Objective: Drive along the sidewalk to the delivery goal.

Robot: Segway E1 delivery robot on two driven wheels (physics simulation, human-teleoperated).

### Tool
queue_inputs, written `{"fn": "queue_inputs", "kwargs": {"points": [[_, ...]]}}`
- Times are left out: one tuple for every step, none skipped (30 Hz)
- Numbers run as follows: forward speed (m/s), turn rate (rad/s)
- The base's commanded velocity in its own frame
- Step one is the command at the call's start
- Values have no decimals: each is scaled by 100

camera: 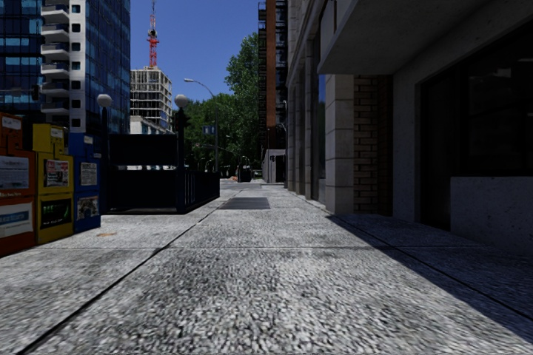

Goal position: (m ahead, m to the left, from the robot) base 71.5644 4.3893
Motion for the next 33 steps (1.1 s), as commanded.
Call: {"fn": "queue_inputs", "kwargs": {"points": [[200, 0], [200, 0], [200, 0], [200, 0], [200, 0], [200, 0], [200, 0], [200, 0], [200, 0], [200, 0], [200, 0], [200, 0], [200, 0], [200, 0], [200, 0], [200, 0], [200, 0], [200, 0], [200, 0], [200, 0], [200, 0], [200, 0], [200, 0], [200, 0], [200, 0], [200, 0], [200, 0], [200, 0], [200, 0], [200, 0], [200, 0], [200, 0], [200, 0]]}}
